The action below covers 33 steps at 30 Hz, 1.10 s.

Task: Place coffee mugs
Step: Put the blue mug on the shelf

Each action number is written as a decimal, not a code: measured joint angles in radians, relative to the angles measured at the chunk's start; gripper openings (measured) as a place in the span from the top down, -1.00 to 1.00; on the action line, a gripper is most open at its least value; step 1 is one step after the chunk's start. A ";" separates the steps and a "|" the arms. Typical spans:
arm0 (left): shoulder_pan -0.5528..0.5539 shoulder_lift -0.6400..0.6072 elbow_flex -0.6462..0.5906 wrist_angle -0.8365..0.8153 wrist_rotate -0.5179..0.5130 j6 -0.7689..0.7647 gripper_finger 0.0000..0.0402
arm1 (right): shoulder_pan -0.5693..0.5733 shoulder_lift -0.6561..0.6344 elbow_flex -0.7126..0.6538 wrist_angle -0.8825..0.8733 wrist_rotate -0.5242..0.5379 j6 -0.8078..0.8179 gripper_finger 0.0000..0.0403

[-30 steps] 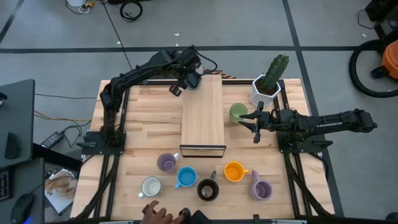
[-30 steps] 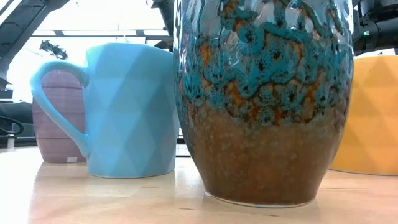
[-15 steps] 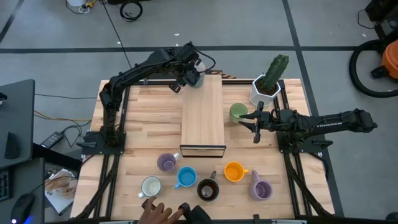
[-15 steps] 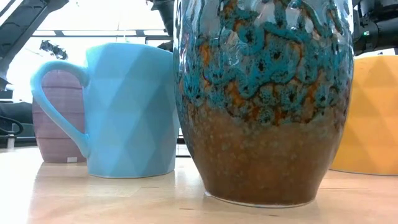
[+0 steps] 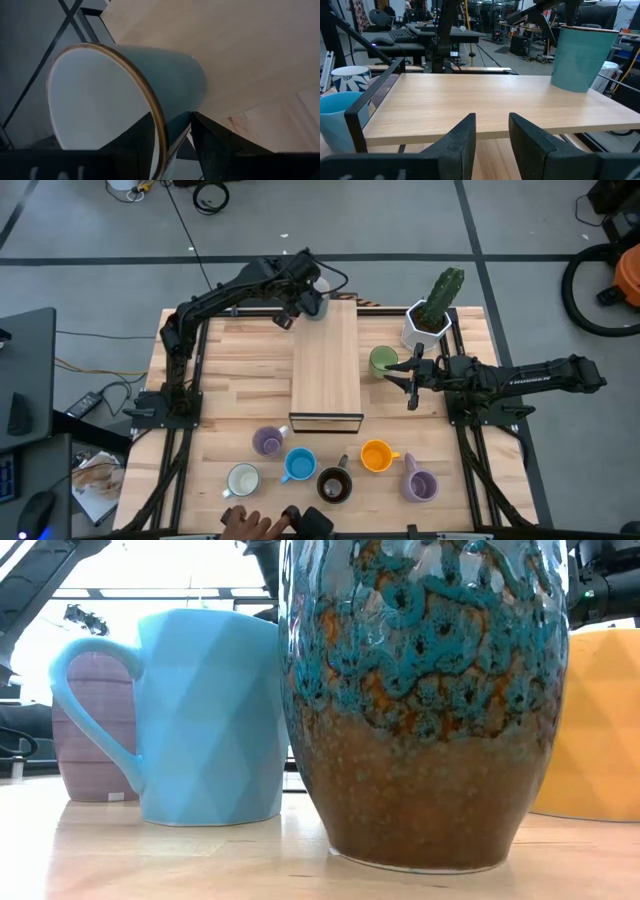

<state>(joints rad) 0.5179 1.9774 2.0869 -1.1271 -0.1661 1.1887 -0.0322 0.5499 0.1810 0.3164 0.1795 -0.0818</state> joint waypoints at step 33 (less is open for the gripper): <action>-0.044 -0.002 0.000 -0.038 -0.152 -0.262 0.34 | 0.000 0.000 0.000 0.003 -0.027 0.008 0.39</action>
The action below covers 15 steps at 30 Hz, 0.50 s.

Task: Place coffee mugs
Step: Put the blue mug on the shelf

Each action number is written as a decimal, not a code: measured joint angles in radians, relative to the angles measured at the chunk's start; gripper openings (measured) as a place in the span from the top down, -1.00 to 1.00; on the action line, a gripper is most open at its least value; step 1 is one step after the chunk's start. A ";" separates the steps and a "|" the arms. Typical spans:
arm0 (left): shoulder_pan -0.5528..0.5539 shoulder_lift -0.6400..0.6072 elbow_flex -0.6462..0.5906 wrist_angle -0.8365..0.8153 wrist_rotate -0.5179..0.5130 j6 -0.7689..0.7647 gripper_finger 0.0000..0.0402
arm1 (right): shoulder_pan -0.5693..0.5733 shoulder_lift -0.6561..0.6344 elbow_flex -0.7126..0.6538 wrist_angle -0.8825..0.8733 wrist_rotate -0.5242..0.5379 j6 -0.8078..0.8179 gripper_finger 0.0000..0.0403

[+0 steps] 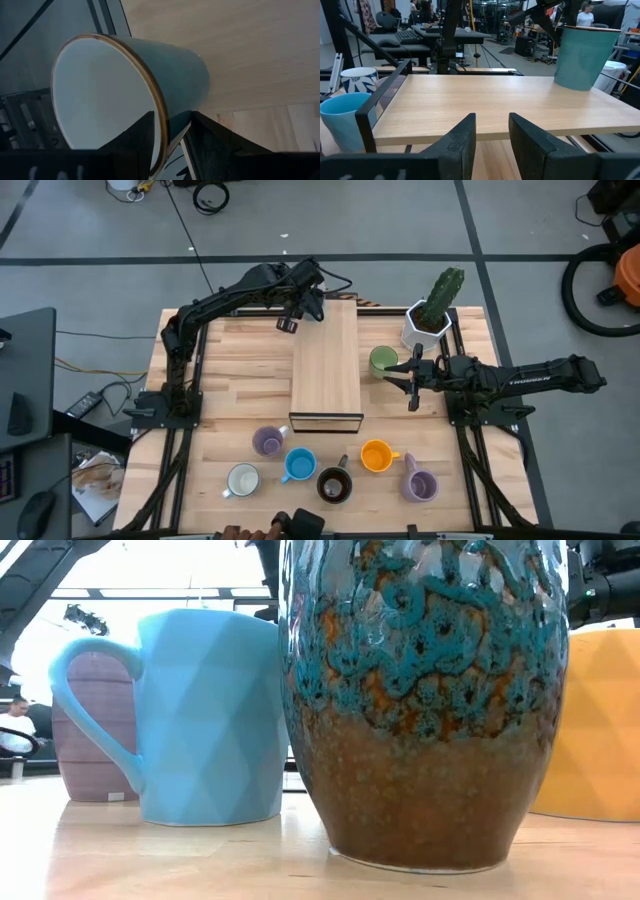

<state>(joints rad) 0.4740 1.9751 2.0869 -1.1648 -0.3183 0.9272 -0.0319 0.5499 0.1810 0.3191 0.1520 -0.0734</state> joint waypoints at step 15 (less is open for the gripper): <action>0.014 0.000 0.000 0.038 0.003 -0.073 0.29 | 0.000 0.000 0.000 0.000 0.000 0.000 0.39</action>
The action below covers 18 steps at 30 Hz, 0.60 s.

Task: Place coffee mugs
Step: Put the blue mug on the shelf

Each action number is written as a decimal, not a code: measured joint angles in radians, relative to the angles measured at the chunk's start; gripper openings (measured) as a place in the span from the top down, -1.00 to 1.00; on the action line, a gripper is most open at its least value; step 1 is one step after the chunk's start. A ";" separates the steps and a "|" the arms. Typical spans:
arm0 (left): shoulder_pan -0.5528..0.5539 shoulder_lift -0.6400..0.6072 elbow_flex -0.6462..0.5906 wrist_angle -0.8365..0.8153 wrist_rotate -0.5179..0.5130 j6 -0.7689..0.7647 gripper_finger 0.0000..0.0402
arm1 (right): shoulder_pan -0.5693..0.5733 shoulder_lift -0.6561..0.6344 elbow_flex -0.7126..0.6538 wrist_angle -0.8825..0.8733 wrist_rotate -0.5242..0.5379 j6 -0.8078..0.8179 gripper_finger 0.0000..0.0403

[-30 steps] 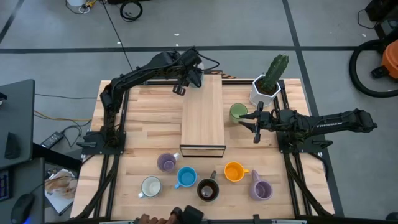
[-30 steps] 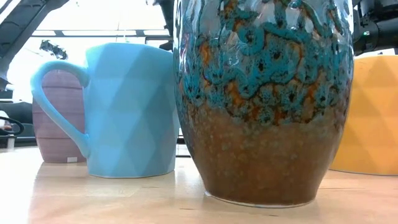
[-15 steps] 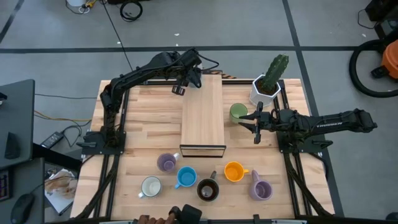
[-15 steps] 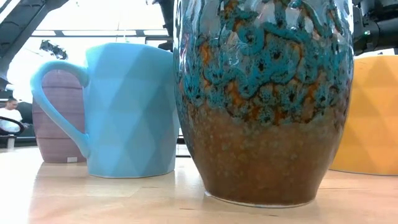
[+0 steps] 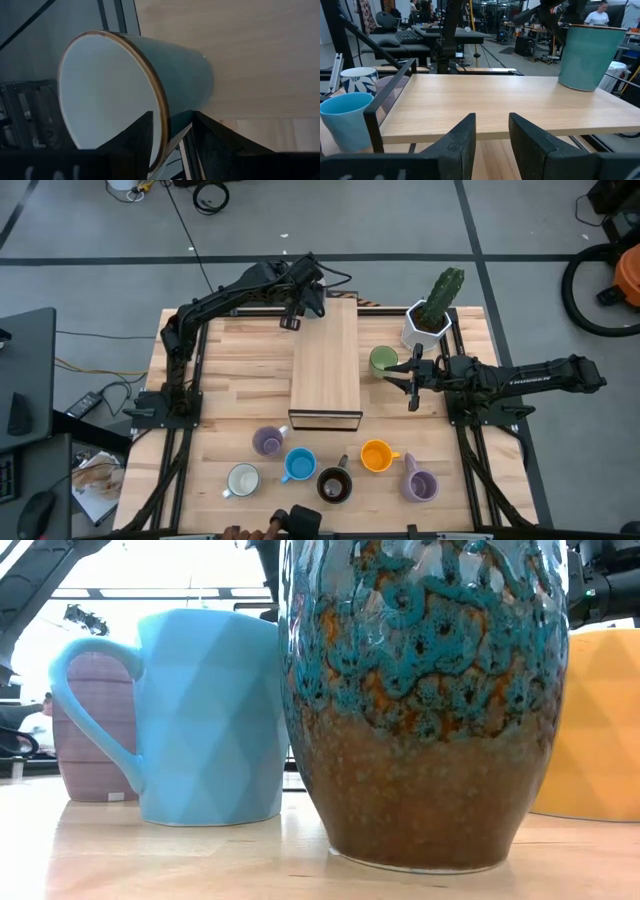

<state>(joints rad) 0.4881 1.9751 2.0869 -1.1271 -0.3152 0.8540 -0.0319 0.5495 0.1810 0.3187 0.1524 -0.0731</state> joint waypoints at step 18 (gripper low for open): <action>-0.016 0.000 0.000 0.021 0.008 -0.144 0.29 | 0.000 0.000 0.000 0.001 -0.007 0.003 0.39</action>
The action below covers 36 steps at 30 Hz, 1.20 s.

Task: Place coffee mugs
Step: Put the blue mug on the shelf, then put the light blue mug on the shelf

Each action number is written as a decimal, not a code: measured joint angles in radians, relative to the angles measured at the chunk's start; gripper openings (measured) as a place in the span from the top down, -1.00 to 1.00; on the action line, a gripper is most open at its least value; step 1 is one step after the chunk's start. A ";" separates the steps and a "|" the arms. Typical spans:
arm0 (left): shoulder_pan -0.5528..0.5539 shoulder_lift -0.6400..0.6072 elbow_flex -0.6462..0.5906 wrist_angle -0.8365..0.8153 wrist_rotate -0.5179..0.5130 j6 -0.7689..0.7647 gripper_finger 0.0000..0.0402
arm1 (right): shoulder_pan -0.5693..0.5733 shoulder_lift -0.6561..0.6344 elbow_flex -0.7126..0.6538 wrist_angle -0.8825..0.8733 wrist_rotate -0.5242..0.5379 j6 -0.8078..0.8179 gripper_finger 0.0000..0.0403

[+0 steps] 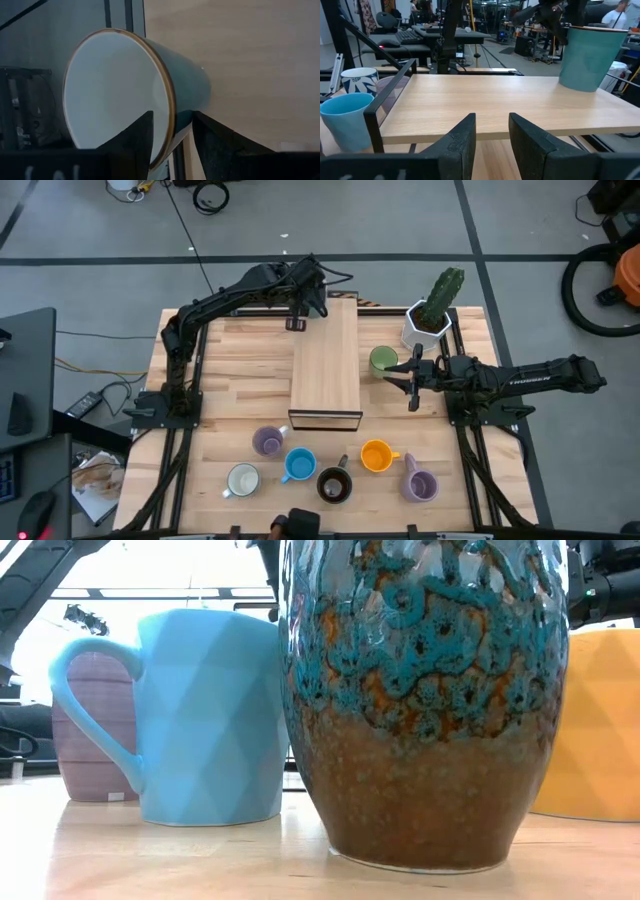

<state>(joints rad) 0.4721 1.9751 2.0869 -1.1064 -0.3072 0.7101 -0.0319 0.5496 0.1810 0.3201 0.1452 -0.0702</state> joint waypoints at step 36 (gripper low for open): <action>-0.059 -0.058 0.001 0.035 -0.040 -0.011 -0.07 | 0.000 0.000 0.000 0.007 -0.013 -0.001 0.39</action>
<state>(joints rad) 0.4134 1.9172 2.0880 -1.0709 -0.3472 0.6993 -0.0319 0.5499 0.1810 0.3271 0.1318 -0.0707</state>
